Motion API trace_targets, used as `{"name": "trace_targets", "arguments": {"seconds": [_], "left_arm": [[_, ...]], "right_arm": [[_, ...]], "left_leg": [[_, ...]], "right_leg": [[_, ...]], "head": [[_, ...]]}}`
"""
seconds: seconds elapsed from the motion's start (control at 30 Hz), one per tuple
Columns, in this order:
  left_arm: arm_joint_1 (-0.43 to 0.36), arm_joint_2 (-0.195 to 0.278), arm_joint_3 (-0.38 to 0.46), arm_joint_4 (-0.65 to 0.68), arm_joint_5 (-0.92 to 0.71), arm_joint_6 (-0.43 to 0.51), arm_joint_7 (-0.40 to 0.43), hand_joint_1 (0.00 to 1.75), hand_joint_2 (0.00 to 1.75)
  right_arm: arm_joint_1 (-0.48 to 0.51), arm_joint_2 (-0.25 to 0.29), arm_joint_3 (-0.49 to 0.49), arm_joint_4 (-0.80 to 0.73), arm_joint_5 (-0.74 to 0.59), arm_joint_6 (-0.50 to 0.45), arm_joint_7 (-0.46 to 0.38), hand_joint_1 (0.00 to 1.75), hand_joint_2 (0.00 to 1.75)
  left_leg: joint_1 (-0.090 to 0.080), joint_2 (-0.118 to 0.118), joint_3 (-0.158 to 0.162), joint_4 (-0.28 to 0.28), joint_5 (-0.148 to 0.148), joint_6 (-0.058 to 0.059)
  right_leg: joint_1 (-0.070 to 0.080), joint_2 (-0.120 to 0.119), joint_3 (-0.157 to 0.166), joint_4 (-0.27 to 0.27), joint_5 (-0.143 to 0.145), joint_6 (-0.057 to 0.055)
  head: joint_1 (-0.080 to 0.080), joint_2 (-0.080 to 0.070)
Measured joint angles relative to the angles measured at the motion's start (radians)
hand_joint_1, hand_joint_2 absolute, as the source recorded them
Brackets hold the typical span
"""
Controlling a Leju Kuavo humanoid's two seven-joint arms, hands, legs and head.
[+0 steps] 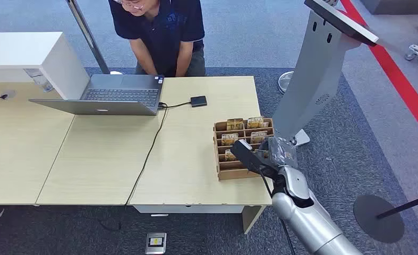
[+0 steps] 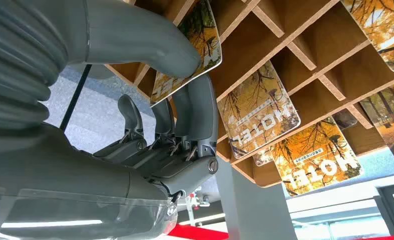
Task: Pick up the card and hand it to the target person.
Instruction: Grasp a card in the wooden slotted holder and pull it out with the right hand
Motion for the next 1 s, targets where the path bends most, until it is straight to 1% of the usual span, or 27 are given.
{"name": "trace_targets", "arguments": {"seconds": [0.2, 0.3, 0.43, 0.6, 0.83, 1.0], "left_arm": [[0.0, 0.0, 0.004, 0.0, 0.001, -0.005, -0.004, 0.0, 0.0], [0.0, 0.0, 0.005, 0.0, 0.002, -0.011, -0.004, 0.0, 0.0], [0.0, 0.0, 0.005, 0.0, 0.027, -0.039, -0.012, 0.0, 0.0], [0.0, 0.001, 0.005, 0.0, 0.076, -0.068, -0.032, 0.0, 0.0], [0.0, 0.001, 0.006, 0.0, 0.138, -0.065, -0.048, 0.0, 0.0], [0.0, 0.002, 0.006, 0.0, 0.151, -0.065, -0.048, 0.0, 0.0]], "right_arm": [[0.0, -0.001, 0.0, -0.001, 0.002, 0.001, 0.0, 1.23, 1.75], [0.001, -0.002, -0.001, -0.002, 0.006, 0.003, 0.0, 1.28, 1.75], [0.001, -0.005, -0.001, -0.002, 0.006, 0.013, 0.0, 1.73, 1.75], [0.0, -0.01, -0.002, -0.008, 0.007, 0.027, 0.0, 1.75, 1.75], [0.001, -0.015, -0.003, -0.018, 0.009, 0.034, -0.014, 1.75, 1.75], [0.001, -0.018, -0.004, -0.036, 0.003, 0.03, -0.05, 1.75, 1.75]], "left_leg": [[0.0, 0.0, 0.0, 0.0, 0.0, 0.0], [0.0, 0.0, 0.0, 0.0, 0.001, 0.0], [0.0, 0.0, 0.0, 0.0, 0.001, 0.0], [0.0, 0.0, 0.0, 0.0, 0.001, 0.0], [0.0, 0.0, 0.0, 0.0, 0.001, 0.0], [0.0, 0.0, 0.0, 0.0, 0.001, 0.0]], "right_leg": [[0.0, 0.0, 0.0, 0.0, 0.001, 0.0], [0.0, 0.0, 0.0, 0.0, 0.001, 0.0], [0.0, 0.0, 0.0, 0.0, 0.001, 0.0], [0.0, 0.0, 0.0, 0.0, 0.001, 0.0], [0.0, 0.0, 0.0, 0.0, 0.001, 0.0], [0.0, 0.0, 0.0, 0.0, 0.001, 0.0]], "head": [[0.0, 0.0], [0.0, 0.0], [0.0, 0.0], [0.0, 0.0], [0.0, 0.0], [0.0, 0.0]]}}
